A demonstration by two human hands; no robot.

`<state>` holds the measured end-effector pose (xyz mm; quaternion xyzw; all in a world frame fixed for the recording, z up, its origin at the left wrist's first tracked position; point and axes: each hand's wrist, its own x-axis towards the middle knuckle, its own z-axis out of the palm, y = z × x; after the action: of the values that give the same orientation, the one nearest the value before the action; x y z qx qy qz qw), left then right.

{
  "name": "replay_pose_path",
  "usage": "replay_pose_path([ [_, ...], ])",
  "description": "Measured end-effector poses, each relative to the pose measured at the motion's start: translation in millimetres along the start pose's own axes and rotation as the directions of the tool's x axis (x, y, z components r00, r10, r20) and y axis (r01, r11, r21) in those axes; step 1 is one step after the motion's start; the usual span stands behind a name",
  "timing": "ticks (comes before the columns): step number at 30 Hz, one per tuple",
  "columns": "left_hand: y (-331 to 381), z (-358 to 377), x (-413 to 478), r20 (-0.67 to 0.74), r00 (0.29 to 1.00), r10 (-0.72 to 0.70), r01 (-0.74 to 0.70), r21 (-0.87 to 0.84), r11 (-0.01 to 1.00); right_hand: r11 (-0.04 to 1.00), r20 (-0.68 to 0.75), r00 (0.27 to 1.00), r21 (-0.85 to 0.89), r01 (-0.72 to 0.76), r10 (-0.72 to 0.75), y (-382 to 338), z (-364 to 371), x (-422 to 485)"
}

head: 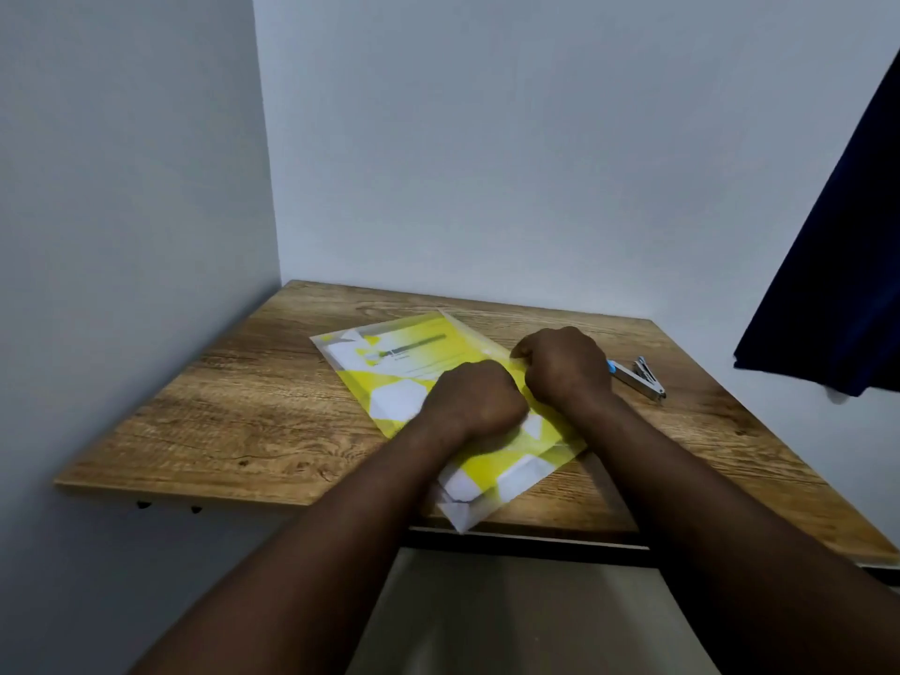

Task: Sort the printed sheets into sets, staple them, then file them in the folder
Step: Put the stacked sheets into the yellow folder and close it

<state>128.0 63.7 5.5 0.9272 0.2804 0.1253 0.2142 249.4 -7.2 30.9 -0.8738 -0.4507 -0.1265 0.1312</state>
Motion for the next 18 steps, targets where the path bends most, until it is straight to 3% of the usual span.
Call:
replay_pose_path([
  [2, -14, -11, -2, -0.052, 0.999, 0.003, -0.015, -0.232, 0.973, 0.998, -0.001, 1.000, -0.057, 0.011, -0.011, 5, 5, -4],
  [4, -39, -18, -1, -0.156, 0.988, -0.009, -0.038, -0.295, 0.955, 0.996, -0.015, 0.999, -0.080, 0.034, -0.035, 8, 14, -8],
  [6, -66, -24, 4, -0.236, 0.971, -0.035, -0.002, -0.154, 0.988, 0.997, -0.040, 0.999, -0.070, 0.032, -0.035, 8, 22, -10],
  [10, -96, -27, 17, -0.037, 0.998, 0.049, -0.040, 0.223, 0.974, 0.994, -0.062, 0.998, -0.103, 0.027, -0.033, 5, 30, -6],
  [18, -57, -24, 14, -0.009, 1.000, 0.017, -0.009, 0.574, 0.819, 0.985, -0.059, 0.984, -0.029, 0.169, -0.170, 27, 32, 16],
])
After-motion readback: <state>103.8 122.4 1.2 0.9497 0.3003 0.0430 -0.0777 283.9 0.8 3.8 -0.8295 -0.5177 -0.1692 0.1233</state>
